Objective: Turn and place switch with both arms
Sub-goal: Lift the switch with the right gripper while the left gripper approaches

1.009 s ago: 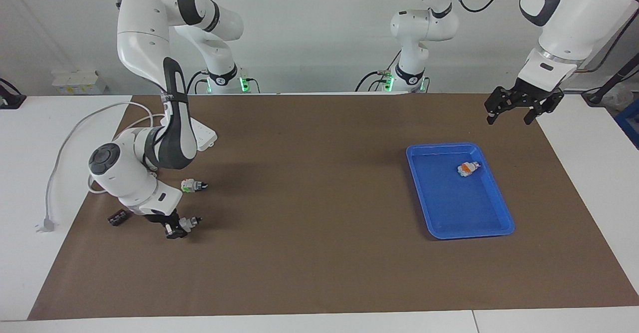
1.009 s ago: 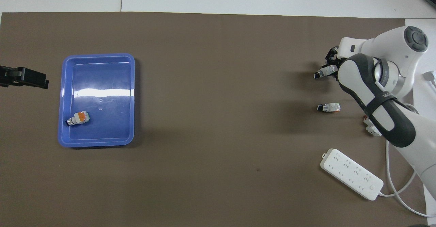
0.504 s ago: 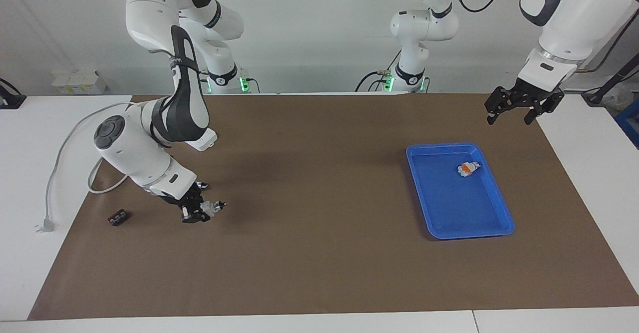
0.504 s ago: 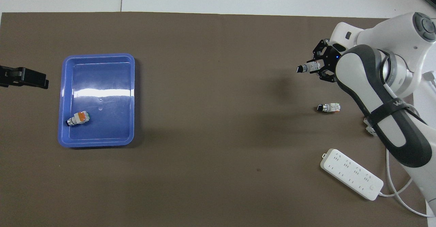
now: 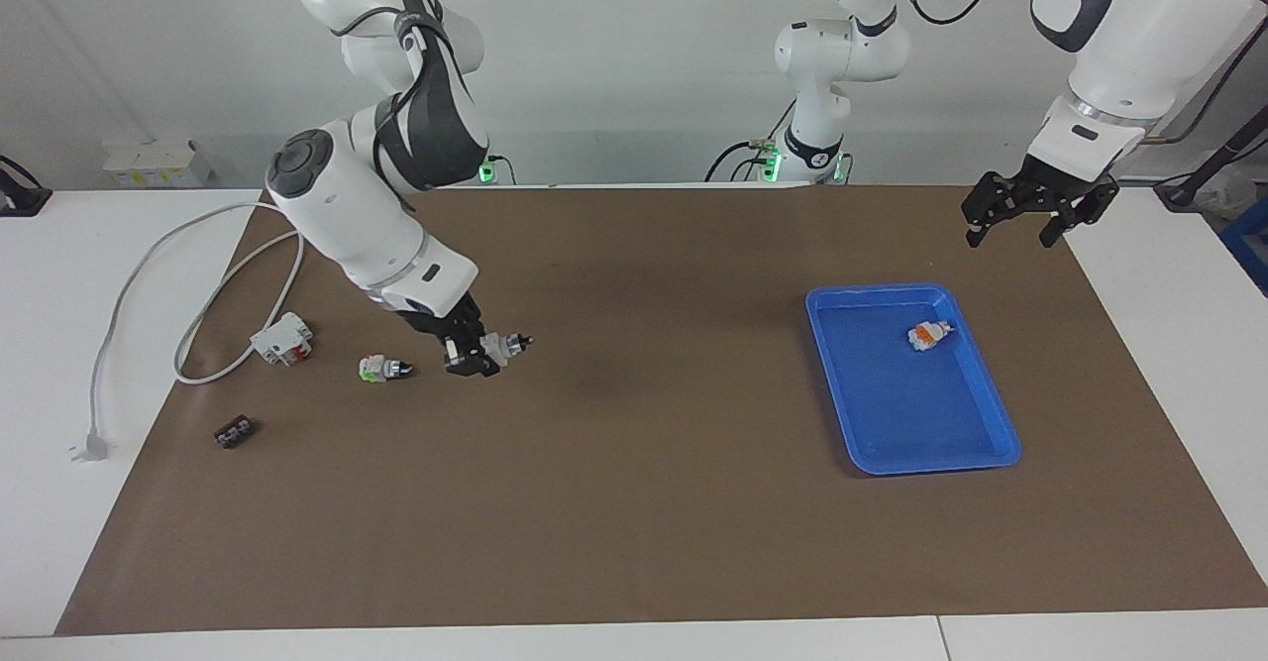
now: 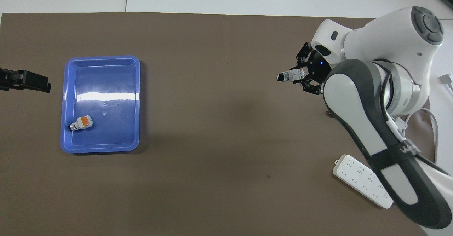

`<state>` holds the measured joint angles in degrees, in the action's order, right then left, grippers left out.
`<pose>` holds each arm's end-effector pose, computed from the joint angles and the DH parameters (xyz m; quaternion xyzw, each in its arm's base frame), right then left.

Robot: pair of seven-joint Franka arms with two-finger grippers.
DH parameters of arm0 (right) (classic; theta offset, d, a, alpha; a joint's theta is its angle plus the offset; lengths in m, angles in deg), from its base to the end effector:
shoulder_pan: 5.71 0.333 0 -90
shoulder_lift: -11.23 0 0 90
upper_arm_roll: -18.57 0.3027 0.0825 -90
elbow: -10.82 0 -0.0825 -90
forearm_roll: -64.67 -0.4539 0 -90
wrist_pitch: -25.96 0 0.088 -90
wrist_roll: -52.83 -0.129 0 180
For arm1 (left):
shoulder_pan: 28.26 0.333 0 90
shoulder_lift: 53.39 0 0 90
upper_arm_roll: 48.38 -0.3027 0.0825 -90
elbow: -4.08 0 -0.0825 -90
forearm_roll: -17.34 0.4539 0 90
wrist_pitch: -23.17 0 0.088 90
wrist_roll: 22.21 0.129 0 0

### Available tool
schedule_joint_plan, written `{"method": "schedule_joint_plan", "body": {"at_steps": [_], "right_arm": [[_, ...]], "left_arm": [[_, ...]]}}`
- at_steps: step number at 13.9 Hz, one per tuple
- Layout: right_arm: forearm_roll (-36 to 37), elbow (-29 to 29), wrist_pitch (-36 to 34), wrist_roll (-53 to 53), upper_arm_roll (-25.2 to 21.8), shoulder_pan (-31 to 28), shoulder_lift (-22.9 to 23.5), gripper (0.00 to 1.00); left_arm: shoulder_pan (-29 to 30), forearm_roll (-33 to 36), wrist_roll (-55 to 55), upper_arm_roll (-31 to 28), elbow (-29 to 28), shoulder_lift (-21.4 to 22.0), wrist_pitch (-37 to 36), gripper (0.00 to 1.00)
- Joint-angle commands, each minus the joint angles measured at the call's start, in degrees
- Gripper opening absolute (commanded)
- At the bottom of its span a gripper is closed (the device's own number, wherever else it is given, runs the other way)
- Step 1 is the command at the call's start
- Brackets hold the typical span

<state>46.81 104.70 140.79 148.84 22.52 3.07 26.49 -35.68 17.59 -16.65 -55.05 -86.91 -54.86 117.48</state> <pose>0.6944 0.1787 0.4173 -0.6225 -0.7660 -0.1382 0.0817 0.6393 -0.0086 0.5704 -0.9983 0.0552 -0.0161 0.0043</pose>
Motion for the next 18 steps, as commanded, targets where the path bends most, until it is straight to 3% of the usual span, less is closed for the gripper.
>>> {"method": "schedule_joint_plan", "body": {"at_steps": [1,4,8,10,13,18], "right_arm": [[-1.3,5.77,0.39,-4.76,-0.17,3.15,-5.84,0.0],[-1.38,9.29,0.66,-9.08,-0.17,5.45,-10.59,0.0],[-3.67,10.62,1.01,-9.44,-0.17,8.78,-12.62,0.0],[-5.77,11.15,1.54,-9.52,-0.17,9.49,-13.32,0.0],[-6.31,11.85,3.03,-10.23,-0.17,10.46,-13.68,0.0],[-8.41,11.76,3.56,-10.67,-0.17,10.46,-13.59,0.0]], "left_arm": [[-0.92,-0.51,-0.99,0.52,-1.99,2.44,-1.84,1.0],[-1.01,-0.51,-0.64,0.43,-1.82,2.44,-1.15,1.0],[-2.41,-1.3,-0.81,1.48,-2.26,2.97,-0.97,1.0],[-5.13,-6.72,-1.07,1.31,-3.66,3.67,-0.19,1.0],[-6.1,-16.48,-1.78,1.49,-8.91,5.86,4.98,1.0],[-14.35,-23.78,-1.17,1.49,-20.61,10.61,20.27,0.93]]}}
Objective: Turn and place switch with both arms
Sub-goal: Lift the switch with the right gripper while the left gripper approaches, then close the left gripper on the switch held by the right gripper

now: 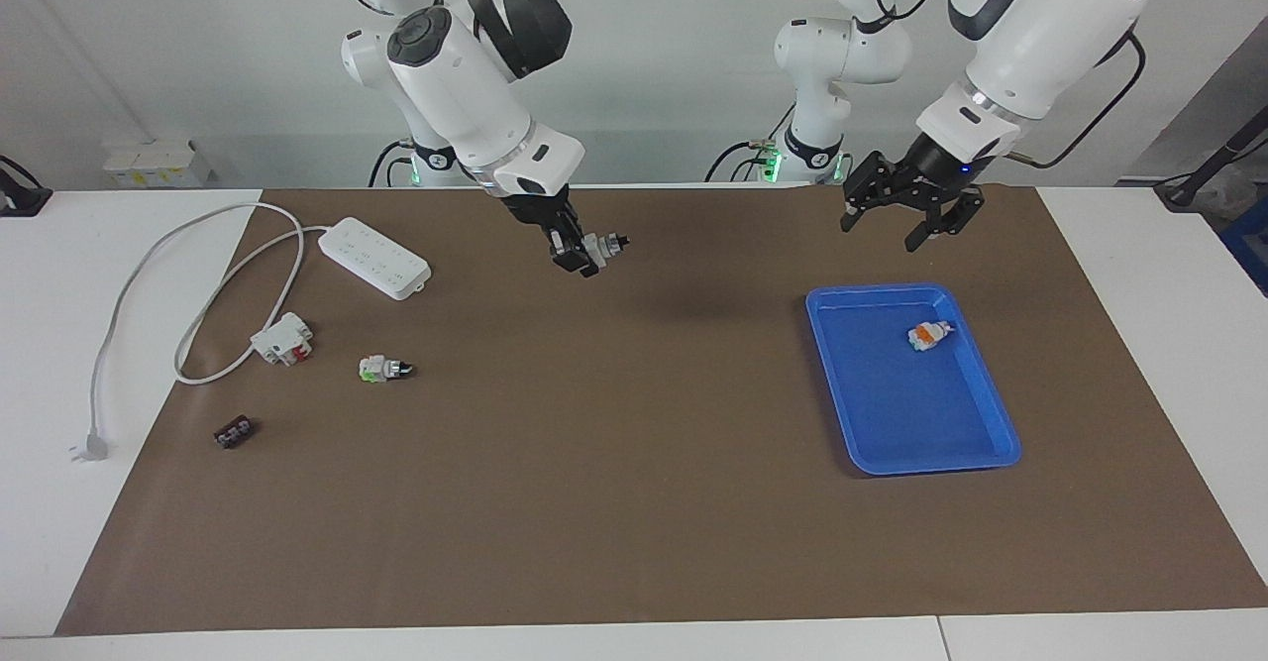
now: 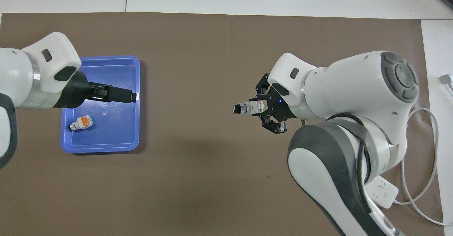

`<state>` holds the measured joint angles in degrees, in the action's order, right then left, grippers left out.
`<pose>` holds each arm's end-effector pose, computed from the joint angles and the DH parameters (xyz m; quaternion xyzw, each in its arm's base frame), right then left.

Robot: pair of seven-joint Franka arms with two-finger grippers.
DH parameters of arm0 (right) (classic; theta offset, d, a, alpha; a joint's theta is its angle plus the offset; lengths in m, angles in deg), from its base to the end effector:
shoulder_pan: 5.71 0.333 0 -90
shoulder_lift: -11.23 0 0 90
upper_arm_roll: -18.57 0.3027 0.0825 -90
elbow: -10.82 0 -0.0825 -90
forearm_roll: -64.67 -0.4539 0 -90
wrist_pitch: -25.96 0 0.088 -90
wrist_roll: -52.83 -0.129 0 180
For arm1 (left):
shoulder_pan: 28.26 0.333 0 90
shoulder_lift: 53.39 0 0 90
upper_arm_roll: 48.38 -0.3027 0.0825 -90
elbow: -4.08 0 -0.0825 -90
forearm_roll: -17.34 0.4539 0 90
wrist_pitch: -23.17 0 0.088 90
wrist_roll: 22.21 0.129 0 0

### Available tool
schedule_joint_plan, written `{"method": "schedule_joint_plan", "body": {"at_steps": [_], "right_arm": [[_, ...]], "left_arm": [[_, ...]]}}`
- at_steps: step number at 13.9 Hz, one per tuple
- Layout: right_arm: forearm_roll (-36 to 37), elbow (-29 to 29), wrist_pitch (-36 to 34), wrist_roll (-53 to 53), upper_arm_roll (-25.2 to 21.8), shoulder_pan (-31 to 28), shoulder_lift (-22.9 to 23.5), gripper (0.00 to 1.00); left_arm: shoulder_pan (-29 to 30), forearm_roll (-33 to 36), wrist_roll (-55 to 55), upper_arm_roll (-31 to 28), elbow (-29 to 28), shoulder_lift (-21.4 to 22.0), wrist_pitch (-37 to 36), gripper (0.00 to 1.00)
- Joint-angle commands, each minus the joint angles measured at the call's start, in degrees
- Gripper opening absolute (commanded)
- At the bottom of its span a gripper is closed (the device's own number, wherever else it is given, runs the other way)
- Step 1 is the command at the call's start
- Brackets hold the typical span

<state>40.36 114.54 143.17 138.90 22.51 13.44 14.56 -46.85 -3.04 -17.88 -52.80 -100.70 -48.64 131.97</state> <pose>0.6040 0.2901 0.4713 -0.6289 -0.7471 -0.1766 0.1228 0.5994 -0.1839 0.5354 0.9752 -0.1141 0.0597 0.1803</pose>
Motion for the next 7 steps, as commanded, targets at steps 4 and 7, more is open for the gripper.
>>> {"method": "schedule_joint_plan", "body": {"at_steps": [4,7], "right_arm": [[-2.49,1.92,2.15,-0.81,-0.16,0.71,-1.66,0.0],[-2.67,1.92,2.24,-0.81,-0.16,0.71,-1.66,0.0]], "left_arm": [[-11.62,-8.0,0.07,-0.67,-12.8,6.06,19.58,0.91],[-13.39,-13.0,0.33,-0.67,-13.08,6.15,22.67,0.83]]}}
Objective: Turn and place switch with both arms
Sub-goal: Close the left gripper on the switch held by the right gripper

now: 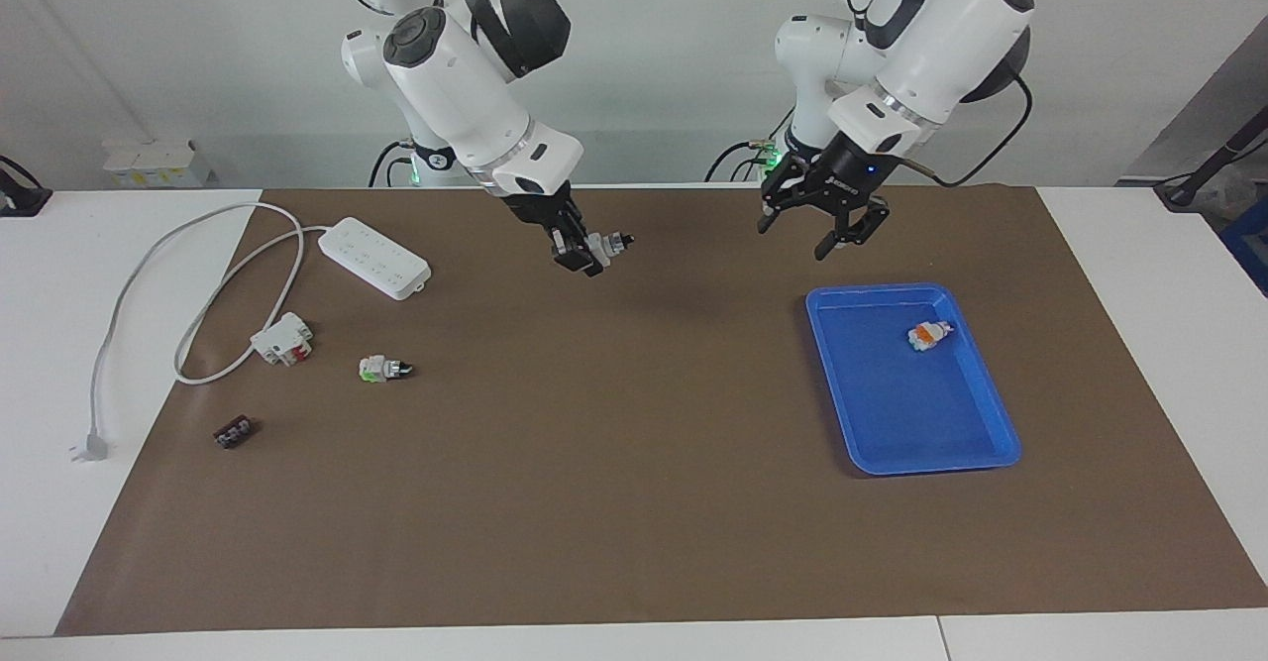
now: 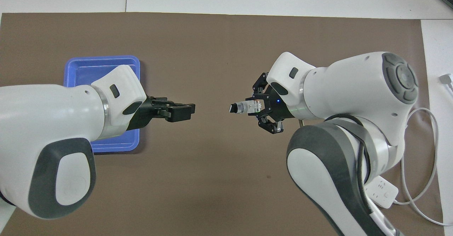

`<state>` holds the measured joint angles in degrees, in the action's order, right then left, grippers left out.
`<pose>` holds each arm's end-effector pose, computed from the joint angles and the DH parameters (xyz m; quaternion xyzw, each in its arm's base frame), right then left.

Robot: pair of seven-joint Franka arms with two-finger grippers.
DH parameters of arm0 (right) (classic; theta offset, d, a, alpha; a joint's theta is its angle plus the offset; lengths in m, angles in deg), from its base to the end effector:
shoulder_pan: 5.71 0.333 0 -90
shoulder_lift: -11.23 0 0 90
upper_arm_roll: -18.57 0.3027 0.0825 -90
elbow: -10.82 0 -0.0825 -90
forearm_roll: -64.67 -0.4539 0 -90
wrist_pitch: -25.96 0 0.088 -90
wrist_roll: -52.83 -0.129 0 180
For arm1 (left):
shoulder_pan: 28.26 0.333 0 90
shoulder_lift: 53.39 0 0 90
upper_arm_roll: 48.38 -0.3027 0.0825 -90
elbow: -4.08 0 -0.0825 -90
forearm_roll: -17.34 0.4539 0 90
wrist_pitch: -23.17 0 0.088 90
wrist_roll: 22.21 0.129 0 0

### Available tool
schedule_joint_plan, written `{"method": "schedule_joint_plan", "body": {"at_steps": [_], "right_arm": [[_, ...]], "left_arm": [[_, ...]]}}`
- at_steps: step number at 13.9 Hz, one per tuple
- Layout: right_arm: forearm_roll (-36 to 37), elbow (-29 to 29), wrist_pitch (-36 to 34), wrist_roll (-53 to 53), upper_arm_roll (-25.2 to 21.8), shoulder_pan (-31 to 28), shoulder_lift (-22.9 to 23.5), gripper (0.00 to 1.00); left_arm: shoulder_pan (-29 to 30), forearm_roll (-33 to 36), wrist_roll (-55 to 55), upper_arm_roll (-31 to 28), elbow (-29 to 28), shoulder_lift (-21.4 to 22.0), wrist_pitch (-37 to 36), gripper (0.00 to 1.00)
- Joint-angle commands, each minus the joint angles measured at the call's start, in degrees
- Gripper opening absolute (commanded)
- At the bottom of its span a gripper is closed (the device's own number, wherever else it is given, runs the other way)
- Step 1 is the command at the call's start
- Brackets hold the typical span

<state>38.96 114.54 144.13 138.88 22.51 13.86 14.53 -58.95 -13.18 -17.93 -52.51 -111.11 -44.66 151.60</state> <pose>0.6034 0.2959 0.4740 -0.6294 -0.7429 -0.1885 0.1281 0.5501 -0.2997 0.5147 0.9442 -0.1339 0.1333 0.2696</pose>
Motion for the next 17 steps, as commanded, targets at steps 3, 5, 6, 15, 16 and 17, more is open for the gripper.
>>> {"method": "schedule_joint_plan", "body": {"at_steps": [3,5,6,15,16,17], "right_arm": [[-1.27,2.01,1.28,-0.71,-0.16,0.29,-1.63,0.0],[-1.27,2.01,1.28,-0.71,-0.25,0.29,-1.63,0.0],[-1.27,2.01,1.36,-0.79,-0.16,0.29,-1.63,0.0],[-1.27,2.01,1.36,-0.79,-0.25,0.29,-1.63,0.0],[-1.27,2.01,1.36,-0.79,-0.25,0.29,-1.63,0.0],[-1.27,2.01,1.36,-0.79,-0.16,0.29,-1.63,0.0]], "left_arm": [[-4.63,-6.72,4.49,-0.96,-3.11,1.65,7.18,0.74],[-6.39,-7.53,5.91,-0.96,-3.2,1.21,8.07,0.71],[-7.18,-7.53,6.78,-0.96,-3.2,0.42,8.5,0.69],[-10.97,-16.75,19.88,-0.96,-3.37,-2.75,12.55,0.57],[-10.88,-17.54,20.67,-0.96,-3.28,-2.75,12.64,0.56],[-10.88,-18.34,21.12,-1.05,-3.28,-2.75,12.9,0.55]]}}
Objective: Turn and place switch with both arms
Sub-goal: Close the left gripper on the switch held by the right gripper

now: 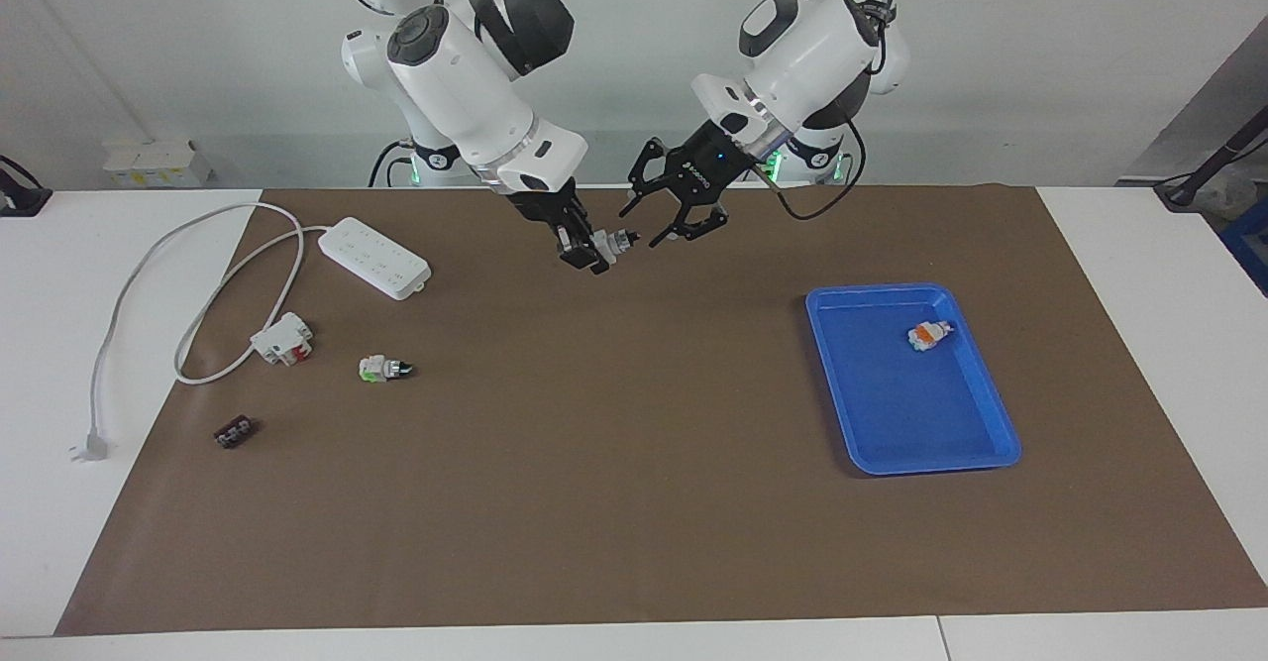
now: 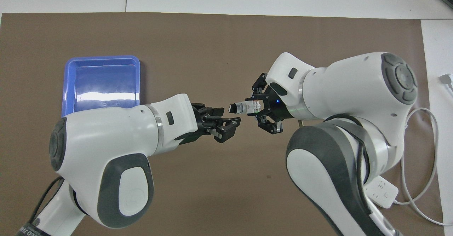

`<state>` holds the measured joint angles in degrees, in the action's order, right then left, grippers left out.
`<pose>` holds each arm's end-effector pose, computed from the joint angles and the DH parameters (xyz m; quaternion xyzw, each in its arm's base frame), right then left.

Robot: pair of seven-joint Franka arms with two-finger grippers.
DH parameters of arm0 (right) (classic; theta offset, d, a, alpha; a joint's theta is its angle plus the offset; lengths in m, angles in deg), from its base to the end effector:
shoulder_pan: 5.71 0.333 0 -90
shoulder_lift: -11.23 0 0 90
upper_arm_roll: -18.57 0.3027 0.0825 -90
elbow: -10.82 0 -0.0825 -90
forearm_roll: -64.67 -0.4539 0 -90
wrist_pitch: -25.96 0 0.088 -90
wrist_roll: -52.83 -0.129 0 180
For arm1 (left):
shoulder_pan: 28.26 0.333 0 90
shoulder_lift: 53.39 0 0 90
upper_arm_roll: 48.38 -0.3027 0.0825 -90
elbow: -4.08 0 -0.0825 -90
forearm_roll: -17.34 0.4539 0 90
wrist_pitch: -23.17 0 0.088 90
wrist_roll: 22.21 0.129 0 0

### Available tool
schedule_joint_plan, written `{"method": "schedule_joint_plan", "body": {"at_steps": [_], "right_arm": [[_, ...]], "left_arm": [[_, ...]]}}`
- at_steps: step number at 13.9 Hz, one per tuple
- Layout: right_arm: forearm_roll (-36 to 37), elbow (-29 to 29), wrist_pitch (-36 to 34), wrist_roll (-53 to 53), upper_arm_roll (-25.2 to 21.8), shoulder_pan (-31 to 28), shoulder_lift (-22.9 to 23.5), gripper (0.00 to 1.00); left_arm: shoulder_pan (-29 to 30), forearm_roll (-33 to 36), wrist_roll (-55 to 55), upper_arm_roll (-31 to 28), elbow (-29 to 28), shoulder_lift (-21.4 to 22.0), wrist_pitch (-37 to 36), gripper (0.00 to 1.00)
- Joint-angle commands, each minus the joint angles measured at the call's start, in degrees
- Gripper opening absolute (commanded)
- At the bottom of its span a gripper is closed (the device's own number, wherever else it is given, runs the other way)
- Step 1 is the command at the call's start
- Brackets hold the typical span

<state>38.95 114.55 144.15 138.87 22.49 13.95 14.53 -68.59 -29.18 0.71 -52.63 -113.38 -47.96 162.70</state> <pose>0.6030 0.2967 0.4739 -0.6290 -0.7432 -0.1885 0.1282 0.5144 -0.3889 0.4793 0.8898 -0.2374 0.1789 0.3463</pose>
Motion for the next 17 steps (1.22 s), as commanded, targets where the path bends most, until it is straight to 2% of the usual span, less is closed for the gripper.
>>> {"method": "schedule_joint_plan", "body": {"at_steps": [1,6,9,14,17], "right_arm": [[-1.26,2.01,1.35,-0.79,-0.23,0.2,-1.63,0.0],[-1.26,2.09,1.26,-0.7,-0.14,0.2,-1.63,0.0],[-1.26,2.09,1.34,-0.79,-0.23,0.2,-1.63,0.0],[-1.26,2.18,1.35,-0.79,-0.14,0.2,-1.63,0.0],[-1.26,2.18,1.35,-0.79,-0.14,0.2,-1.63,0.0]], "left_arm": [[-1.24,-3.13,3.0,-0.85,-0.93,0.46,2.41,0.54],[-1.33,-3.93,6.34,-0.85,-0.49,-0.16,3.21,0.48],[-1.33,-6.12,10.03,-0.85,-0.49,-0.51,3.21,0.39],[-1.33,-11.66,16.36,-0.85,-0.22,-2.0,2.86,0.35],[-1.24,-14.46,16.63,-0.85,0.21,-2.0,2.68,0.32]]}}
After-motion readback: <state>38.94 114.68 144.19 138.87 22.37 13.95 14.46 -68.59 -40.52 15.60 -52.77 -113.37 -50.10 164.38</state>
